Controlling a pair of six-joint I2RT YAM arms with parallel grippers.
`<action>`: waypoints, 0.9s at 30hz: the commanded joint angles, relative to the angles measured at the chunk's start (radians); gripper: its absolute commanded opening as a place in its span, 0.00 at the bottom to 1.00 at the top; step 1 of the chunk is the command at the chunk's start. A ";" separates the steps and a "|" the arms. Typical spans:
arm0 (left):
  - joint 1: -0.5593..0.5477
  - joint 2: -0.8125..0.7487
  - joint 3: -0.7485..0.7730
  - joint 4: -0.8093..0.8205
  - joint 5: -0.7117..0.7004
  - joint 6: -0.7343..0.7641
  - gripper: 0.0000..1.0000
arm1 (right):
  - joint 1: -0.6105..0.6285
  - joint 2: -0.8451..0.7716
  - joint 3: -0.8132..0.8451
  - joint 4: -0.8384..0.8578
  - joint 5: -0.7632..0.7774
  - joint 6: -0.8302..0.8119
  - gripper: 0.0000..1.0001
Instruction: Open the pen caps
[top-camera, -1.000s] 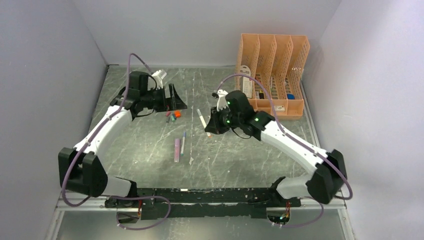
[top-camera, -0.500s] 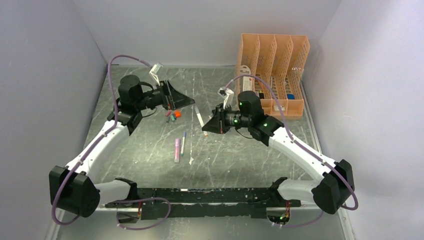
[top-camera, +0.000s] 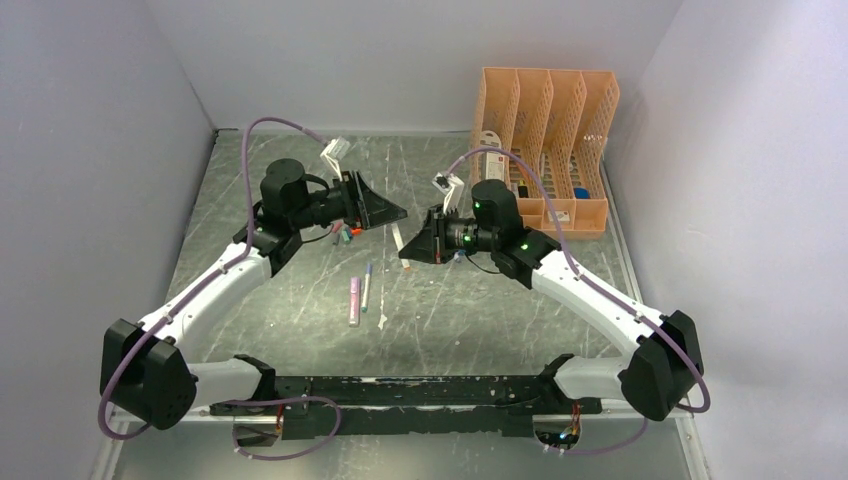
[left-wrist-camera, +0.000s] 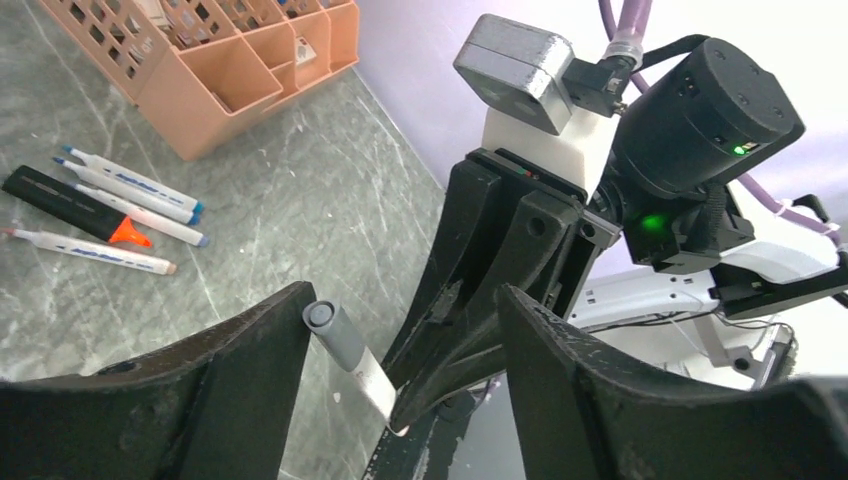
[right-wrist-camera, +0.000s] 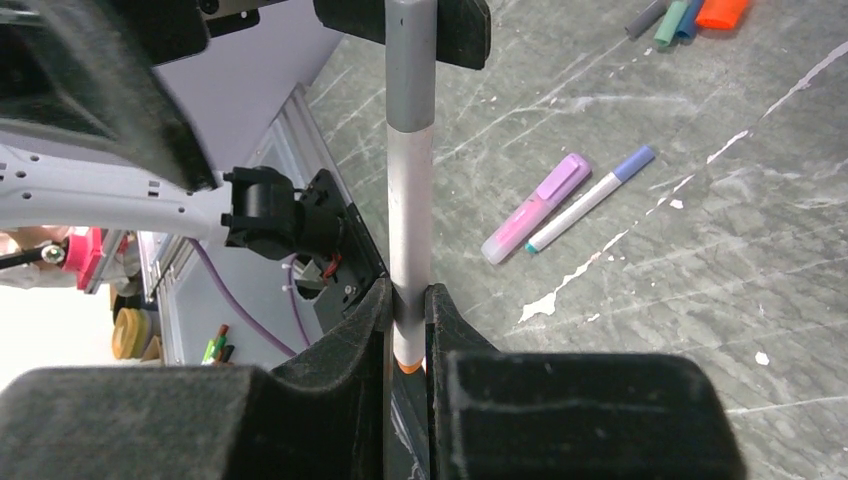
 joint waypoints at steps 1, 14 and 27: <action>-0.015 0.002 0.004 0.038 -0.025 0.007 0.73 | -0.013 -0.015 0.020 0.026 0.002 0.011 0.03; -0.038 0.022 0.009 0.010 -0.038 0.022 0.23 | -0.024 -0.033 0.018 0.026 0.013 0.020 0.02; -0.049 0.033 0.017 -0.011 -0.051 0.020 0.07 | -0.029 0.015 0.072 0.005 0.044 0.012 0.37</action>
